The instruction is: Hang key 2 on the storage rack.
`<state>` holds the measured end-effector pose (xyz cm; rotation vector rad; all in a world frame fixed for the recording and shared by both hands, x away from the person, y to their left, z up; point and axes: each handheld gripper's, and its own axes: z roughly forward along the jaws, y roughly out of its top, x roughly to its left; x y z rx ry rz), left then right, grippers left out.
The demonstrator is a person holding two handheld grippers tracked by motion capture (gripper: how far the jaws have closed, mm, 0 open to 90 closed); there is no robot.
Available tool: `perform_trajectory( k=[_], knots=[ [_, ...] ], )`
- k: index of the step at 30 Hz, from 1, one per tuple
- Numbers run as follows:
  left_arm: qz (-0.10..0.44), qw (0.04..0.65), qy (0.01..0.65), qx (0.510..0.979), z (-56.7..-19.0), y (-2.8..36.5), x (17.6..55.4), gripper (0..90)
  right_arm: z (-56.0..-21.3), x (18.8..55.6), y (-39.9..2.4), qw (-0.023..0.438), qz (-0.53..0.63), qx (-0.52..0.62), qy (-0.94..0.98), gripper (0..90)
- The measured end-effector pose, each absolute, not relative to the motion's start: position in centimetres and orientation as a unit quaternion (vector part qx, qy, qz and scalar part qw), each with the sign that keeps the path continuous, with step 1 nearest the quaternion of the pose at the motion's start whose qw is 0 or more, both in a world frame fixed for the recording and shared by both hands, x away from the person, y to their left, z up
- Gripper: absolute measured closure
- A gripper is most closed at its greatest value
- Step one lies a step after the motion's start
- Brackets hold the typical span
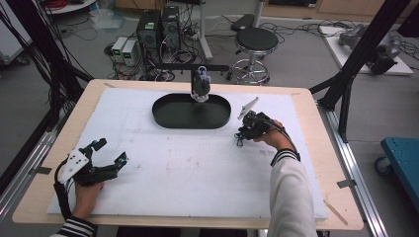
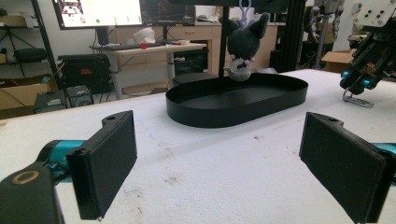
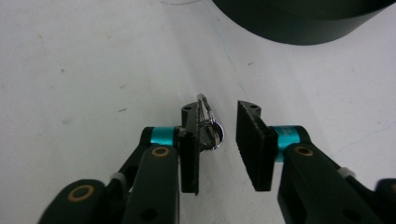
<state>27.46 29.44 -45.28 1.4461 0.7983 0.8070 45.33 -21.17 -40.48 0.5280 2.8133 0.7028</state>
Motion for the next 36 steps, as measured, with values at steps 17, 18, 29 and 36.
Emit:
perform_trajectory(
  k=[17, 18, 29, 36],
  knots=[
    [0.349, 0.606, 0.345, 0.625, -45.28, 29.43, 27.46, 11.6, -40.44, 45.36, -21.21, 0.096, 0.236, 0.179, 0.95, 81.4],
    [0.349, 0.606, 0.345, 0.626, -45.28, 29.43, 27.46, 11.6, -40.43, 45.37, -21.23, 0.094, 0.236, 0.178, 0.951, 81.7],
    [0.349, 0.606, 0.345, 0.626, -45.28, 29.44, 27.45, 11.6, -40.51, 45.38, -21.03, 0.089, 0.233, 0.175, 0.952, 88.0],
    [0.349, 0.606, 0.345, 0.626, -45.28, 29.44, 27.46, 11.6, -40.23, 45.29, -21.03, 0.088, 0.24, 0.179, 0.95, 88.4]
  ],
)
